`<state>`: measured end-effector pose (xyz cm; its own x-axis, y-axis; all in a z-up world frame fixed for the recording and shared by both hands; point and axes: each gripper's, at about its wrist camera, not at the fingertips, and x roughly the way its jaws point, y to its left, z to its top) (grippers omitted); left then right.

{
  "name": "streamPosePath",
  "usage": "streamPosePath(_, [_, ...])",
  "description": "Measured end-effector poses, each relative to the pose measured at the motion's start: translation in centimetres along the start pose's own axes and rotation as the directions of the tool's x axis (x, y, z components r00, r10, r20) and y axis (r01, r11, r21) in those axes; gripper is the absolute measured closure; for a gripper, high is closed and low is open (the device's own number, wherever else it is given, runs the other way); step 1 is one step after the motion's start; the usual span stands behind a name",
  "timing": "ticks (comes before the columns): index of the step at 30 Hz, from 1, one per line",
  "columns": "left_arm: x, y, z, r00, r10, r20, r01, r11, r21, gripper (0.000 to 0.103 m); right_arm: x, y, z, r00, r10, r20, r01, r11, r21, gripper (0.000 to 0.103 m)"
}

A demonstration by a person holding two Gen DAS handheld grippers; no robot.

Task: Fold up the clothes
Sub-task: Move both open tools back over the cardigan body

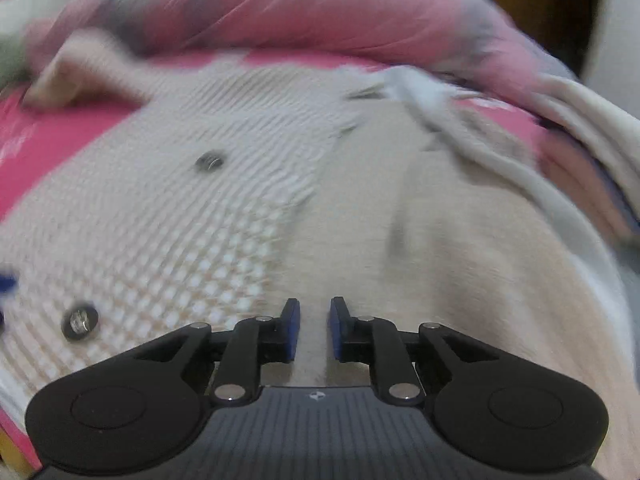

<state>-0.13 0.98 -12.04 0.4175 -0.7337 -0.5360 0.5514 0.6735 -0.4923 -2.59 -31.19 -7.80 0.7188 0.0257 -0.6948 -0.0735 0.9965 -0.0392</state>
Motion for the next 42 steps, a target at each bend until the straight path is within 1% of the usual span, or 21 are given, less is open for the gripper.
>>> streamPosePath(1, [-0.1,-0.2,-0.1,1.000,-0.004,0.007,0.005,1.000,-0.015,0.057,-1.3,0.4,-0.1,0.998,0.044,0.042,-0.044,0.999,-0.008,0.086])
streamPosePath(3, [0.4,-0.5,-0.5,1.000,0.009,0.002,-0.009,0.999,-0.032,0.057,-3.5,1.9,-0.8,0.981,0.150,0.124,-0.142,0.987,-0.069,0.085])
streamPosePath(6, [1.0,-1.4,-1.4,0.999,0.043,0.004,-0.043,0.999,-0.024,0.056,-3.0,4.3,-4.0,0.972,0.227,0.060,-0.211,0.956,-0.202,0.085])
streamPosePath(8, [0.5,-2.2,-1.9,0.998,0.062,0.017,-0.063,0.998,0.010,0.056,-2.3,4.5,-6.4,0.980,0.189,0.065,-0.169,0.958,-0.231,0.085])
streamPosePath(9, [0.1,-2.3,-2.0,0.998,0.063,0.019,-0.063,0.998,0.000,0.056,-2.5,4.1,-6.7,0.981,0.180,0.072,-0.162,0.966,-0.201,0.085])
streamPosePath(11, [-1.1,-2.1,-2.0,0.998,0.060,0.029,-0.059,0.998,-0.034,0.056,-3.9,3.4,-5.9,0.990,0.124,0.067,-0.119,0.990,-0.081,0.084])
streamPosePath(13, [-2.8,-1.5,-2.1,0.995,0.061,0.073,-0.056,0.996,-0.070,0.055,-6.1,3.0,-6.1,0.980,0.147,0.133,-0.145,0.989,-0.024,0.084])
streamPosePath(15, [-3.7,-0.7,-2.2,0.992,0.089,0.094,-0.080,0.993,-0.092,0.054,-7.5,3.0,-6.9,0.965,0.186,0.182,-0.185,0.982,-0.024,0.082])
streamPosePath(16, [-3.6,-0.3,-2.3,0.991,0.104,0.086,-0.095,0.990,-0.100,0.053,-7.1,3.3,-7.6,0.971,0.178,0.161,-0.174,0.984,-0.039,0.080])
streamPosePath(18, [-3.2,0.6,-2.7,0.992,0.120,0.049,-0.112,0.984,-0.136,0.053,-5.1,3.8,-9.0,0.991,0.102,0.085,-0.096,0.993,-0.069,0.077])
streamPosePath(19, [-3.1,0.8,-2.9,0.993,0.113,0.036,-0.106,0.982,-0.158,0.053,-5.0,3.8,-9.6,0.989,0.093,0.113,-0.088,0.995,-0.052,0.076])
streamPosePath(21, [-3.8,0.6,-3.1,0.994,0.101,0.036,-0.092,0.978,-0.187,0.053,-5.6,4.2,-9.3,0.990,0.073,0.123,-0.071,0.997,-0.023,0.076])
streamPosePath(23, [-5.2,0.7,-3.1,0.993,0.095,0.067,-0.079,0.974,-0.211,0.053,-6.5,4.3,-8.7,0.984,0.061,0.166,-0.058,0.998,-0.024,0.076])
streamPosePath(27, [-7.0,1.4,-2.9,0.979,0.142,0.144,-0.103,0.962,-0.253,0.053,-7.4,5.5,-7.6,0.956,0.133,0.262,-0.122,0.991,-0.060,0.075])
streamPosePath(30, [-6.9,2.6,-2.7,0.971,0.194,0.142,-0.146,0.945,-0.292,0.053,-7.1,6.4,-6.8,0.937,0.184,0.298,-0.166,0.983,-0.083,0.075])
streamPosePath(32, [-6.6,3.1,-2.6,0.969,0.211,0.131,-0.161,0.936,-0.314,0.053,-6.3,7.4,-6.7,0.942,0.199,0.271,-0.180,0.979,-0.092,0.074])
streamPosePath(34, [-6.4,3.8,-2.7,0.970,0.216,0.110,-0.168,0.928,-0.334,0.053,-5.4,8.5,-6.6,0.948,0.211,0.239,-0.192,0.976,-0.101,0.070])
streamPosePath(37, [-6.8,4.6,-2.3,0.969,0.217,0.119,-0.163,0.920,-0.356,0.053,-4.0,9.7,-6.8,0.961,0.206,0.183,-0.187,0.976,-0.115,0.069])
streamPosePath(39, [-7.7,5.4,-1.1,0.959,0.240,0.154,-0.169,0.912,-0.373,0.053,-3.6,9.9,-6.9,0.961,0.214,0.177,-0.197,0.974,-0.110,0.069])
streamPosePath(41, [-8.9,6.9,0.9,0.932,0.296,0.208,-0.195,0.895,-0.401,0.047,-3.6,9.5,-6.6,0.952,0.242,0.187,-0.231,0.970,-0.077,0.069])
streamPosePath(42, [-9.5,7.7,2.0,0.915,0.327,0.236,-0.208,0.885,-0.417,0.040,-3.7,9.3,-6.3,0.948,0.249,0.199,-0.242,0.969,-0.060,0.069])
